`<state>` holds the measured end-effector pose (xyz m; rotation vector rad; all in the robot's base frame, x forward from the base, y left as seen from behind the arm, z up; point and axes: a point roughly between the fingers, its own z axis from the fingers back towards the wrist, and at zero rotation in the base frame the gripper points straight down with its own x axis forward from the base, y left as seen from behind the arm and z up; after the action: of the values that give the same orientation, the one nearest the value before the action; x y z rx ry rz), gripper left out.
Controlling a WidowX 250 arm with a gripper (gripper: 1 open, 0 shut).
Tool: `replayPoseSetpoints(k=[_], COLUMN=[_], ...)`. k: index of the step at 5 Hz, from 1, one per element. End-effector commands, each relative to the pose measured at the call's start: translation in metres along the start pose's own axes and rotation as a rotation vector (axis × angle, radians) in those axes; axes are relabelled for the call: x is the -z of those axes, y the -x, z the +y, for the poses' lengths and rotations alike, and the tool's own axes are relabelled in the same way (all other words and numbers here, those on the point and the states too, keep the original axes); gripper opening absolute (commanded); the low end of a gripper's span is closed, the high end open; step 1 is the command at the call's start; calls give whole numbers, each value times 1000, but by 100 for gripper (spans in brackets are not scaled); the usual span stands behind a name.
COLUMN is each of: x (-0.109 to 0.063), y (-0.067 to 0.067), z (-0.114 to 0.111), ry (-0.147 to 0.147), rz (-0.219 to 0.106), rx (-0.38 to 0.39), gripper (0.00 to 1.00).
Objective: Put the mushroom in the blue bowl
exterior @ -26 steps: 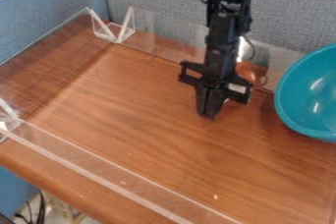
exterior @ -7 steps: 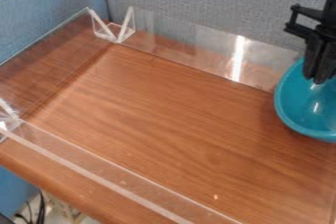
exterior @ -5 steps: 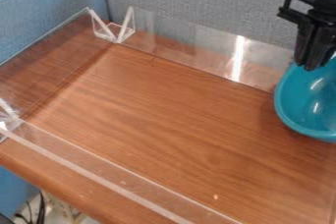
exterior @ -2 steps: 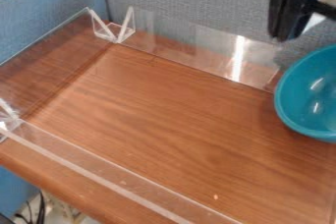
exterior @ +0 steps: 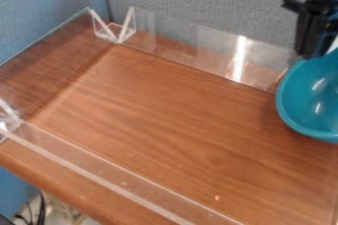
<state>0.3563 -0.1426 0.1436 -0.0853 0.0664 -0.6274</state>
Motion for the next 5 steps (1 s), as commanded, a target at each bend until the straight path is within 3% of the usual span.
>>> replayPoseSetpoints(k=[1, 2, 4, 5], x=[-28, -29, -30, -17], y=[8, 8, 3, -8], z=[29, 39, 39, 33], ry=[-28, -32, -29, -27], rz=[-84, -84, -83, -86], rx=[46, 72, 172, 180], gripper=[0, 0, 0, 0])
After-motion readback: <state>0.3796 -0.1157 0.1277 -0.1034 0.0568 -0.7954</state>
